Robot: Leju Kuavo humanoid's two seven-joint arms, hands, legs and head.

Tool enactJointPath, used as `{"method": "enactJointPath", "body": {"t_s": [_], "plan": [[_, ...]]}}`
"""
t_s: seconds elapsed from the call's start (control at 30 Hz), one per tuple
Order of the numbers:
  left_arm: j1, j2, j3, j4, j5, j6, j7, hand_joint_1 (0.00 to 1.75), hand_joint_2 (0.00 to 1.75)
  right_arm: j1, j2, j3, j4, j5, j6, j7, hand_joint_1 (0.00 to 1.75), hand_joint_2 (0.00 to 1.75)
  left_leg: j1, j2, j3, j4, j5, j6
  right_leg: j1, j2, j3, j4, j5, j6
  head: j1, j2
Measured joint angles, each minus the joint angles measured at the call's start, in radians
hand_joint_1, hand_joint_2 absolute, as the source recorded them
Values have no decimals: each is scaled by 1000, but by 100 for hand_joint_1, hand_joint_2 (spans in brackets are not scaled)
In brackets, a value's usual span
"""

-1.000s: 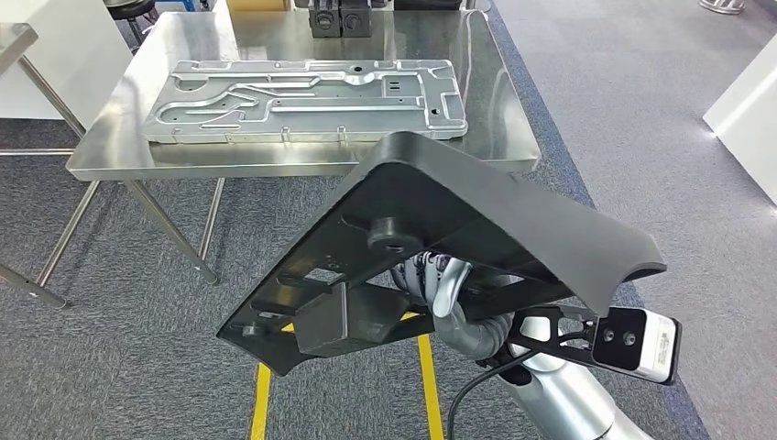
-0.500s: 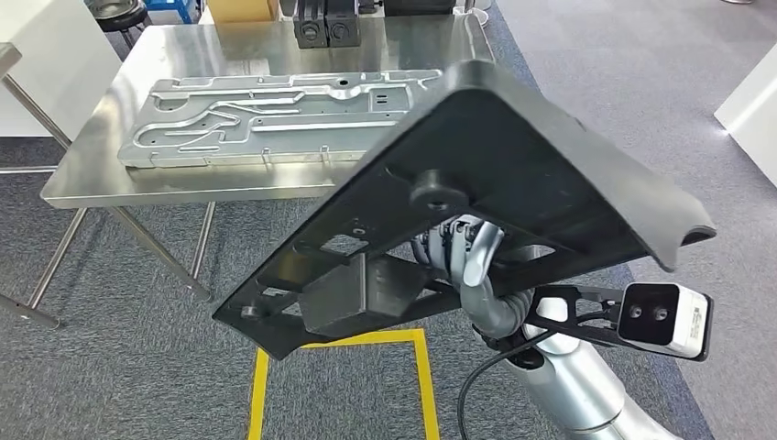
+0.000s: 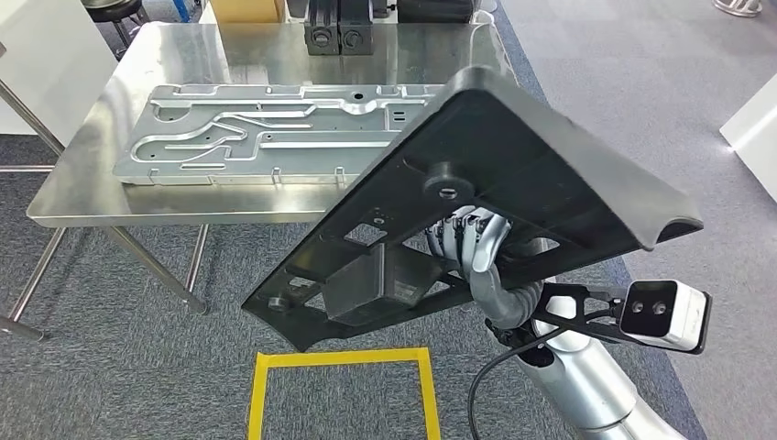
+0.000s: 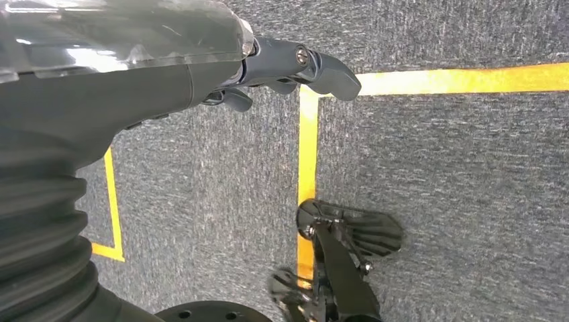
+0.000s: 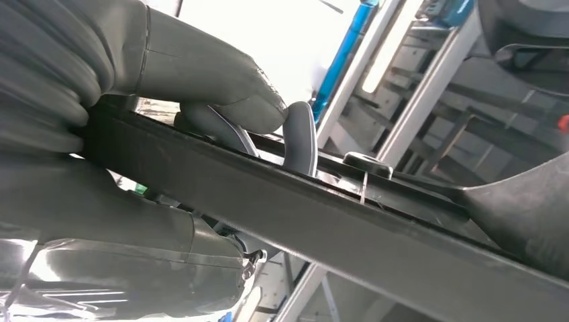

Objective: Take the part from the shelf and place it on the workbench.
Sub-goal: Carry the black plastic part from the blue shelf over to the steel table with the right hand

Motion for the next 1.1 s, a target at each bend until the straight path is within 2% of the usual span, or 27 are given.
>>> {"method": "enactJointPath", "body": {"t_s": [0.03, 0.07, 0.1, 0.17, 0.2, 0.23, 0.3, 0.33, 0.37, 0.4, 0.47, 0.5, 0.53, 0.57, 0.6, 0.67, 0.7, 0.73, 0.83, 0.87, 0.9, 0.97, 1.0, 1.03, 1.07, 1.1], "plan": [[1, 0, 0, 0, 0, 0, 2, 0, 175, 4, -5, -1, 0, 0, -3, 0, 175, 175, 0, -2, 15, 0, -12, 0, -1, 0, -20, -2, -11, 0, 0, 0], [1, 0, 0, 0, 0, 0, 4, 0, 175, 6, -10, -2, 0, 0, -5, 0, 175, 175, 0, -3, 33, 0, -24, -1, -1, 0, -27, -32, 2, -3, 0, 0], [1, 0, -1, 0, 0, 0, 4, 0, 175, 7, -14, -3, -1, 0, -6, 0, 175, 175, 0, -4, 52, 0, -38, -3, -1, 0, -24, -84, 44, -8, 0, 0], [-1, -1, -1, 0, 0, -1, 4, 0, 175, 13, -21, -6, -6, 3, -5, 0, 175, 175, -2, -7, 81, 0, -64, -10, 3, -1, -8, -207, 169, -20, 0, 0], [-2, -1, -1, 0, 0, -2, 3, 0, 175, 19, -23, -9, -11, 9, -2, 0, 175, 175, -3, -8, 91, -2, -77, -16, 7, 0, -2, -247, 212, -26, 0, 0], [-3, -1, -2, 0, 0, -3, 2, 0, 175, 28, -25, -14, -18, 17, 4, 0, 175, 175, -4, -10, 100, 1, -85, -22, 10, 1, 2, -268, 231, -31, 0, 0], [-5, -1, -2, 0, 0, -6, -1, 0, 175, 41, -25, -22, -34, 35, 14, 0, 175, 175, -5, -9, 115, 9, -90, -35, 9, 3, 21, -276, 221, -42, 0, 0], [-6, 0, -3, 0, 0, -7, -3, 0, 175, 43, -24, -25, -43, 42, 16, 0, 175, 175, -4, -8, 115, 29, -88, -39, 7, 3, 35, -280, 214, -49, 0, 0], [-8, 0, -4, 0, 0, -9, -4, 0, 175, 43, -22, -26, -51, 47, 15, 0, 175, 175, -3, -6, 101, 63, -92, -43, 5, 3, 50, -283, 208, -54, 0, 0], [-11, 0, -6, 0, 0, -11, -4, 0, 175, 43, -20, -26, -58, 50, 12, 0, 175, 175, -1, -4, 73, 115, -104, -46, 4, 3, 63, -285, 200, -58, 0, 0], [-14, 0, -9, 0, 0, -15, -5, 0, 175, 47, -16, -26, -70, 57, 5, 0, 175, 175, 1, -1, -10, 231, -154, -53, 5, 3, 81, -286, 181, -63, 0, 0], [-13, 0, -10, 0, 0, -16, -5, 0, 175, 53, -14, -26, -77, 65, 2, 0, 175, 175, 2, -1, -48, 267, -181, -57, 5, 4, 92, -285, 170, -63, 0, 0], [-11, 0, -11, 0, 0, -17, -5, 0, 175, 62, -10, -26, -85, 76, 0, 0, 175, 175, 2, 0, -73, 276, -195, -59, 5, 5, 105, -285, 159, -62, 0, 0], [-9, 0, -11, 0, 0, -18, -5, 0, 175, 73, -5, -26, -93, 90, 1, 0, 175, 175, 2, 1, -83, 255, -188, -60, 5, 5, 120, -285, 147, -61, 0, 0], [-8, 0, -11, 0, 0, -18, -5, 0, 175, 84, 2, -26, -100, 103, 4, 0, 175, 175, 2, 2, -83, 208, -154, -58, 5, 5, 137, -285, 134, -59, 0, 0], [-4, 0, -11, 0, 0, -18, -5, 0, 175, 102, 14, -25, -110, 120, 9, 0, 175, 175, 0, 4, -74, 90, -36, -51, 6, 6, 167, -283, 107, -52, 0, 0], [-1, 0, -11, 0, 0, -18, -5, 0, 175, 107, 18, -25, -113, 124, 11, 0, 175, 175, -2, 5, -70, 52, 8, -45, 8, 7, 177, -282, 95, -47, 0, 0], [1, 0, -11, 0, 0, -18, -5, 0, 175, 112, 20, -25, -116, 126, 11, 0, 175, 175, -4, 5, -68, 34, 34, -40, 8, 8, 183, -282, 85, -41, 0, 0], [-1, 0, -9, 0, 0, -16, -8, 0, 175, 125, 32, -33, -130, 134, 45, 0, 175, 175, -4, 3, -53, 28, 33, -24, 7, 9, 193, -280, 63, -22, 0, 0], [-3, 0, -6, 0, 0, -14, -10, 0, 175, 132, 40, -43, -135, 139, 74, 0, 175, 175, -2, 3, -46, 23, 30, -18, 7, 7, 185, -259, 49, -17, 0, 0], [-5, -1, -2, 0, 0, -12, -12, 0, 175, 141, 49, -58, -139, 146, 108, 0, 175, 175, -1, 3, -39, 18, 26, -13, 5, 6, 163, -216, 28, -13, 0, 0], [-5, -1, 7, 0, 0, -10, -14, 0, 175, 163, 68, -95, -142, 165, 169, 0, 175, 175, -1, 3, -28, 15, 14, -6, 3, 5, 77, -77, -21, -7, 0, 0], [-4, -1, 9, 0, 0, -9, -15, 0, 175, 173, 77, -114, -143, 176, 188, 0, 175, 175, -2, 2, -23, 15, 7, -5, 3, 5, 31, -16, -32, -5, 0, 0], [-2, -1, 12, 0, 0, -9, -16, 0, 175, 180, 87, -131, -144, 186, 197, 0, 175, 175, -3, 2, -15, 16, 0, -5, 2, 5, -2, 17, -23, -5, 0, 0], [0, -1, 16, 0, 0, -9, -17, 0, 175, 185, 95, -146, -147, 195, 200, 0, 175, 175, -4, 0, -6, 16, -7, -5, 3, 5, -14, 5, 10, -8, 0, 0], [1, -1, 19, 0, 0, -10, -19, 0, 175, 186, 102, -163, -149, 202, 196, 0, 175, 175, -6, -1, 7, 15, -16, -5, 5, 5, -6, -45, 62, -13, 0, 0]]}}
